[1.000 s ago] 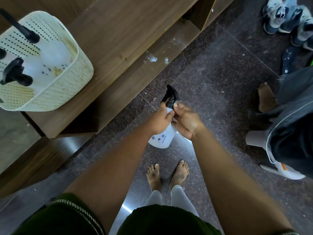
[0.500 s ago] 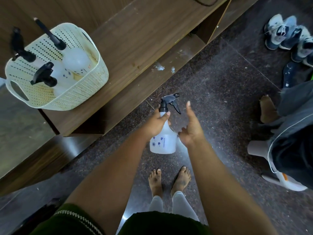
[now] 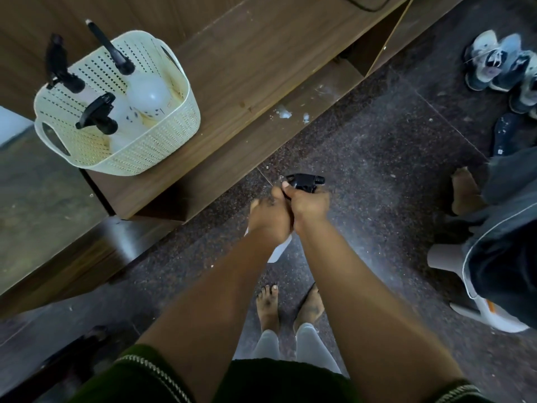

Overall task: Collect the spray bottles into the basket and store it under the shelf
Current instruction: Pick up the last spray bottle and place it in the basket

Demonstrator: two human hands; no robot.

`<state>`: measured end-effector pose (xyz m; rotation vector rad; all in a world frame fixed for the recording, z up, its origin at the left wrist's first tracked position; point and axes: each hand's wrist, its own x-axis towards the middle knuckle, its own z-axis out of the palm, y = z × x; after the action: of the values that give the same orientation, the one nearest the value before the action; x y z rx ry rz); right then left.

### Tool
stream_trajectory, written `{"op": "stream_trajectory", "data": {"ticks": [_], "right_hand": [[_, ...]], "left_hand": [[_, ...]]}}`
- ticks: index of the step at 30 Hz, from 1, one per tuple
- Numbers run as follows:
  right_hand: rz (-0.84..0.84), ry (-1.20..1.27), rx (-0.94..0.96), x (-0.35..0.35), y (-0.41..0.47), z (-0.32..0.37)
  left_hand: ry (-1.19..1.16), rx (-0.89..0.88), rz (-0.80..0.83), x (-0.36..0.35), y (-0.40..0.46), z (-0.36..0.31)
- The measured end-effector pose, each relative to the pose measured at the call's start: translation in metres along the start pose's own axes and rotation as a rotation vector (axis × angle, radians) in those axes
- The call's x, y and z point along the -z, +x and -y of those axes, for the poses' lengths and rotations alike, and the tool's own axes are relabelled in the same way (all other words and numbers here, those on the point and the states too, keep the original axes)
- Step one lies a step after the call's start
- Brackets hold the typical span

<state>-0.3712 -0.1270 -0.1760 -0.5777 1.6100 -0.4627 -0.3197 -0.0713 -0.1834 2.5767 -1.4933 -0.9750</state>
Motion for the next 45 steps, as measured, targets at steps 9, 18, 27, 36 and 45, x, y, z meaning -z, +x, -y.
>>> {"op": "stream_trajectory", "data": {"ticks": [9,18,27,36,45], "right_hand": [[0.276,-0.226,0.058,0.005,-0.014,0.014],[0.908,-0.087,-0.035,-0.004,-0.035,0.063],[1.053,-0.407,0.121,-0.031,-0.075,0.113],[0.456,-0.63,0.575,-0.125,-0.112,0.147],[0.172,-0.506,0.397,-0.188,-0.146,0.206]], "left_hand": [[-0.201,-0.026,0.156,0.022,-0.004,0.02],[-0.991,0.149,0.142,0.073,-0.023,0.03],[-1.326,0.051,0.62,0.157,-0.044,0.072],[-0.379,-0.012,-0.108,0.219,-0.035,0.113],[-0.55,0.022,-0.477,0.242,-0.009,0.147]]}}
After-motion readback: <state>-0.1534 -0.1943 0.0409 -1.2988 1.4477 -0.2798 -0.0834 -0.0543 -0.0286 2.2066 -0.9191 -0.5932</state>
